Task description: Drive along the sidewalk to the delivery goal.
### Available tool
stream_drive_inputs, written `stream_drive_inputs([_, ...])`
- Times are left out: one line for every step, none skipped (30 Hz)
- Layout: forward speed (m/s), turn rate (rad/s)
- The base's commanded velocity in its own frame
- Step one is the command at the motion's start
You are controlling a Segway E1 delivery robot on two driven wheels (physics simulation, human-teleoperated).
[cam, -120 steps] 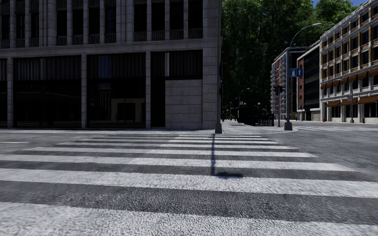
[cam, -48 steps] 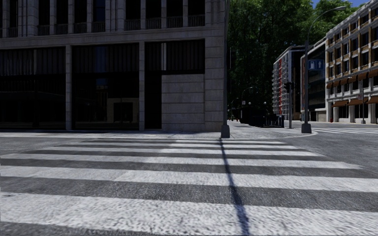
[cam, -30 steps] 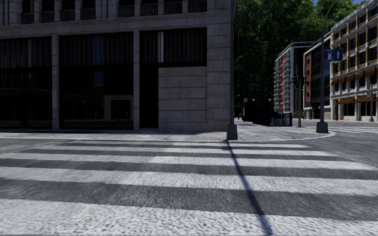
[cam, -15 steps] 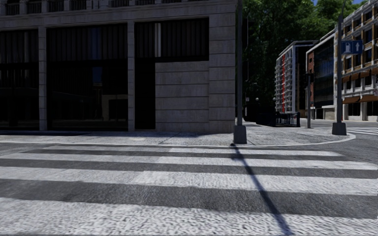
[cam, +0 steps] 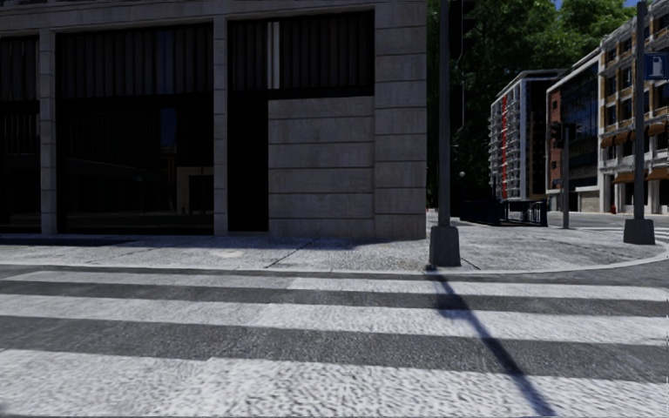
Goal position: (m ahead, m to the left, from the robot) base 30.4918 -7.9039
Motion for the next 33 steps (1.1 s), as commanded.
stream_drive_inputs([2.00, 0.00])
stream_drive_inputs([2.00, 0.00])
stream_drive_inputs([2.00, 0.00])
stream_drive_inputs([2.00, 0.00])
stream_drive_inputs([2.00, 0.00])
stream_drive_inputs([2.00, 0.00])
stream_drive_inputs([2.00, 0.00])
stream_drive_inputs([2.00, 0.00])
stream_drive_inputs([2.00, 0.00])
stream_drive_inputs([2.00, 0.00])
stream_drive_inputs([2.00, 0.00])
stream_drive_inputs([2.00, 0.00])
stream_drive_inputs([2.00, 0.00])
stream_drive_inputs([2.00, 0.00])
stream_drive_inputs([2.00, 0.00])
stream_drive_inputs([2.00, 0.00])
stream_drive_inputs([2.00, 0.00])
stream_drive_inputs([2.00, 0.00])
stream_drive_inputs([2.00, 0.00])
stream_drive_inputs([2.00, -0.01])
stream_drive_inputs([2.00, -0.07])
stream_drive_inputs([2.00, -0.12])
stream_drive_inputs([2.00, -0.15])
stream_drive_inputs([2.00, -0.19])
stream_drive_inputs([2.00, -0.19])
stream_drive_inputs([2.00, -0.20])
stream_drive_inputs([2.00, -0.21])
stream_drive_inputs([2.00, -0.21])
stream_drive_inputs([2.00, -0.21])
stream_drive_inputs([2.00, -0.21])
stream_drive_inputs([2.00, -0.24])
stream_drive_inputs([2.00, -0.28])
stream_drive_inputs([2.00, -0.28])
